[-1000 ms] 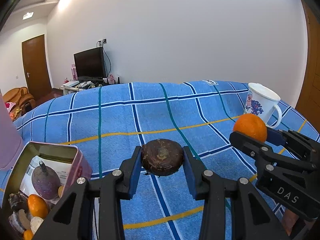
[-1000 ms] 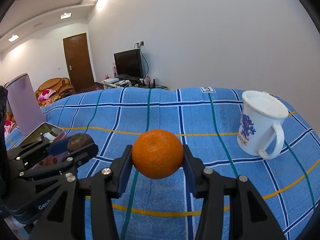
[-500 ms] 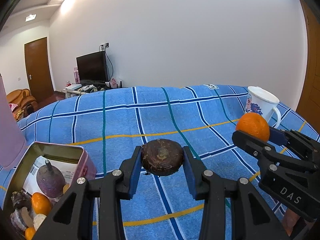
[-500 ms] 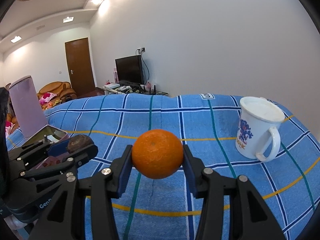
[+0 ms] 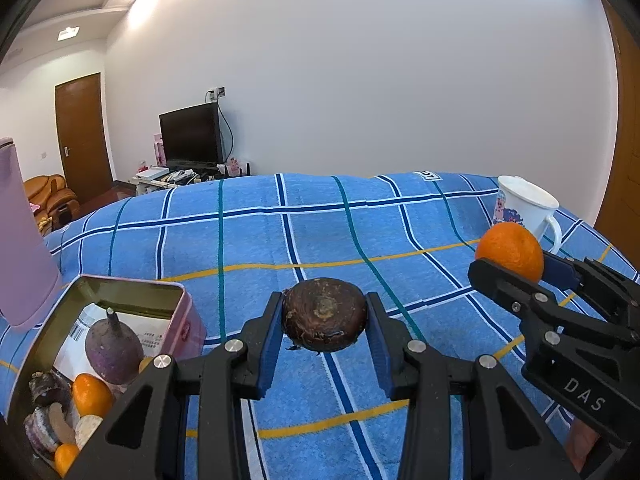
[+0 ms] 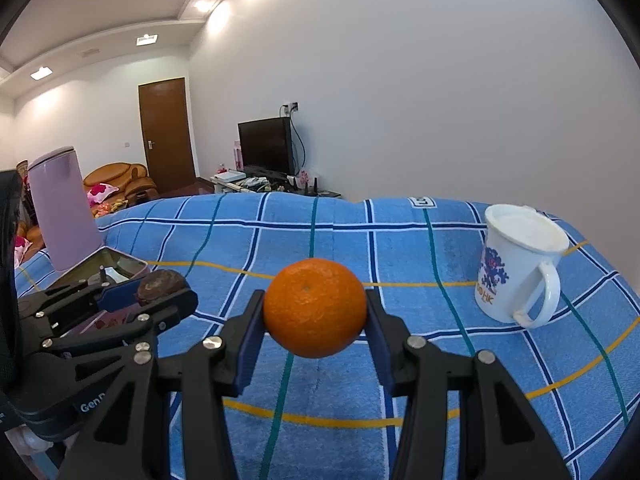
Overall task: Organize fruits
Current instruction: 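Lift the orange in the right gripper while the left gripper lifts the flat brown fruit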
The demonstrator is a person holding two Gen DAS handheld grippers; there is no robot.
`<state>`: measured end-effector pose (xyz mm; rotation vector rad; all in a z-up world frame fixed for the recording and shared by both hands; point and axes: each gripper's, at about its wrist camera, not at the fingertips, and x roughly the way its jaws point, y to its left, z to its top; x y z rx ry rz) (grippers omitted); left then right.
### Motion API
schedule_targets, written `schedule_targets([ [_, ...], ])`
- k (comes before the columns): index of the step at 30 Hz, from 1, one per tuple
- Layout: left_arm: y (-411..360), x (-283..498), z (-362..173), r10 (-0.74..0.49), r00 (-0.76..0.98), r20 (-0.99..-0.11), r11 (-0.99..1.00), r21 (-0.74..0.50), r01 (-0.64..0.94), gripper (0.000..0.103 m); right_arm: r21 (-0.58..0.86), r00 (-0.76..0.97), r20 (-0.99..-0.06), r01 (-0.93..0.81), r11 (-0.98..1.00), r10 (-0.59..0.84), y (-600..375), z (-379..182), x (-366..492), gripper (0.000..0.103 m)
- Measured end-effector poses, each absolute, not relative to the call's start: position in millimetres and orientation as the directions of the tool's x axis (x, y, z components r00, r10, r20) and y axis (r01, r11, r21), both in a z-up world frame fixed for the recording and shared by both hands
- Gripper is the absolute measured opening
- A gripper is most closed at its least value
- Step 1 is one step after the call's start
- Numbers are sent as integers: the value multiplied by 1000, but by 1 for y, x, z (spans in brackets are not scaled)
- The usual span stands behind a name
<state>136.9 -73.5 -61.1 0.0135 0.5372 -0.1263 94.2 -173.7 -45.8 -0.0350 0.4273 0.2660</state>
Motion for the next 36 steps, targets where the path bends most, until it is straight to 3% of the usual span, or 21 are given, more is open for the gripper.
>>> schedule_targets([
  [36, -37, 96, -60, -66, 862, -503, 998, -18, 66, 41, -12, 851, -420, -354, 935, 316, -141, -49, 66, 50],
])
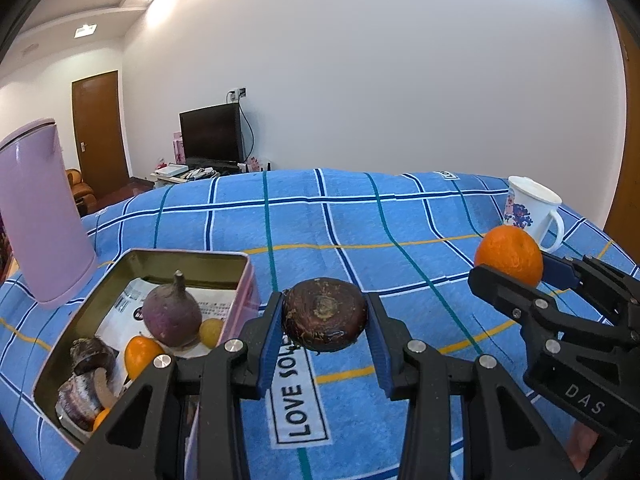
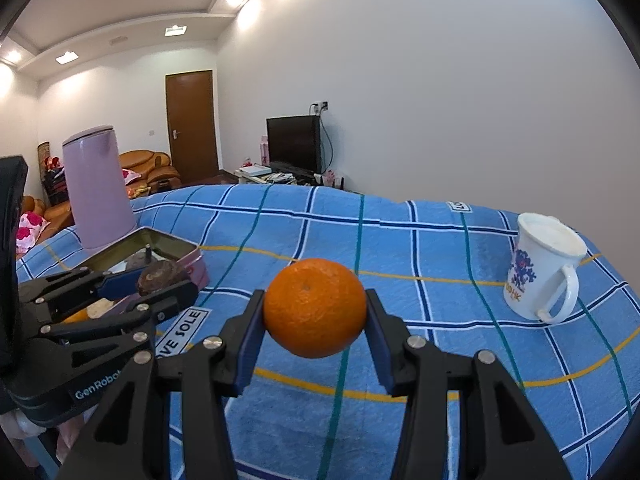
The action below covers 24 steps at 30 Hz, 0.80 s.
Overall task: Organize fruits
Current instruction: 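Lift the orange in the right gripper while the left gripper lifts the flat brown fruit, then carry the orange in the right gripper over the tin while the left gripper carries the brown fruit there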
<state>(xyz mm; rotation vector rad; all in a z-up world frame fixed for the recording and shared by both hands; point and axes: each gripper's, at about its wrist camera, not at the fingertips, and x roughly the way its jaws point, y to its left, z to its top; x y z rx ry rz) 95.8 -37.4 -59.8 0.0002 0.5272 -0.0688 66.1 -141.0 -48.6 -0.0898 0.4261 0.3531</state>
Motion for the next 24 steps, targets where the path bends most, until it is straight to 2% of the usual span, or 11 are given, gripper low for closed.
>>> schedule_targets([
  [24, 17, 65, -51, 20, 883, -469, 1000, -9, -28, 41, -17, 805, -433, -458, 889, 406, -92, -43, 51, 50],
])
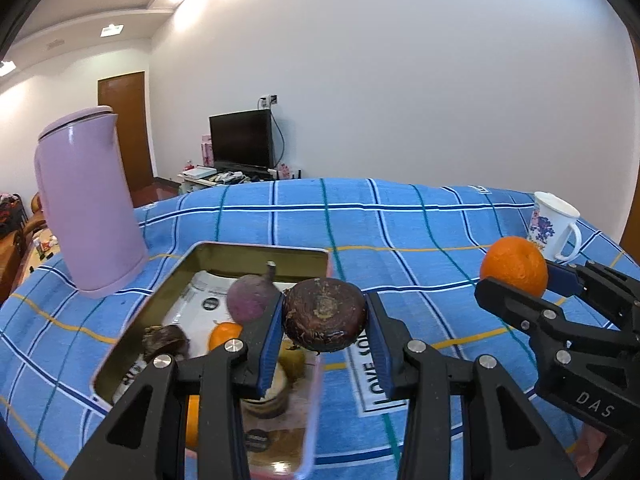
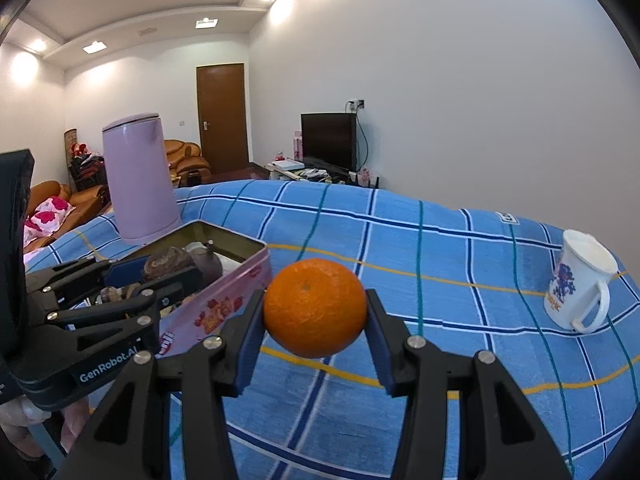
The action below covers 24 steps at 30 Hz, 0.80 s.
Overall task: Organize fruits
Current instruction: 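Carry the orange in the right gripper over the tin while the left gripper carries the brown fruit there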
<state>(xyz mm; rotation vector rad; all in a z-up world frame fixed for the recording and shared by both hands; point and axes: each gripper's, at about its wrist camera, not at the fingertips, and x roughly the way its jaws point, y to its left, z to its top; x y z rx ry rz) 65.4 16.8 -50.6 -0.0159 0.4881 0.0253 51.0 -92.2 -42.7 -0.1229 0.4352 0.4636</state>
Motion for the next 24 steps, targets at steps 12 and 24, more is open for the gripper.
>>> schedule_targets([
  [12, 39, 55, -44, 63, 892, -447, 998, 6, -68, 41, -11, 772, -438, -517, 856, 461, -61, -38, 49, 50],
  [24, 71, 51, -40, 133, 885, -447, 990, 20, -139, 41, -14, 742, -439, -569, 822, 506, -28, -33, 51, 50],
])
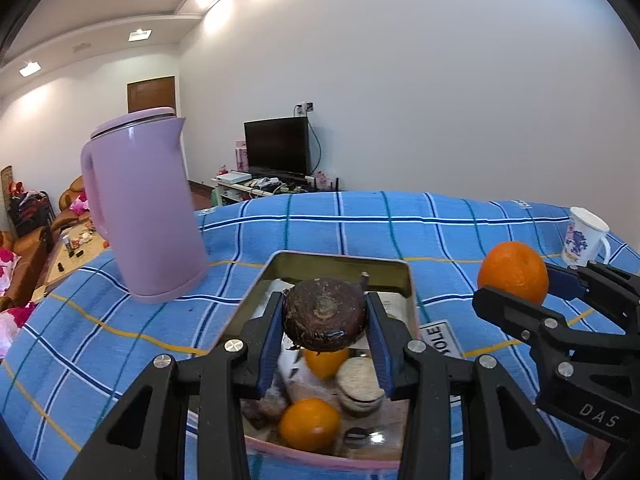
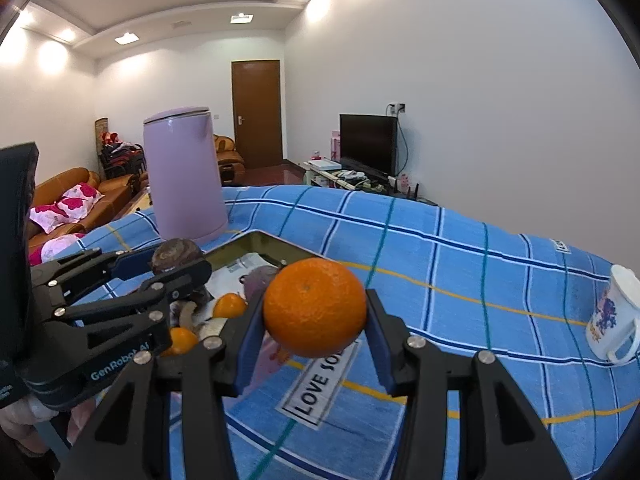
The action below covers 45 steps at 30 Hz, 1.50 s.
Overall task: Organize fruits
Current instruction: 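Carry the orange in the right gripper over the tin while the left gripper carries the brown fruit there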
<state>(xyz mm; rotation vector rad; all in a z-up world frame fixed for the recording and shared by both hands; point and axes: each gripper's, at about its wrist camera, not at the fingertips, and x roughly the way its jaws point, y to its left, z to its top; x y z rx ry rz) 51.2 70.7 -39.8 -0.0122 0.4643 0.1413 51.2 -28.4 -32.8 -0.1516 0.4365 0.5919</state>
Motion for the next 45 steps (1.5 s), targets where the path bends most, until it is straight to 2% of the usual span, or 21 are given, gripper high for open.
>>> schedule_targets([
  [15, 115, 51, -50, 190, 848, -495, 978, 21, -207, 41, -7, 691, -467, -627, 779, 552, 12, -39, 53, 50],
  [45, 131, 57, -68, 170, 820, -547, 980, 10, -197, 42, -1, 628, -539, -667, 745, 561, 50, -61, 63, 50],
])
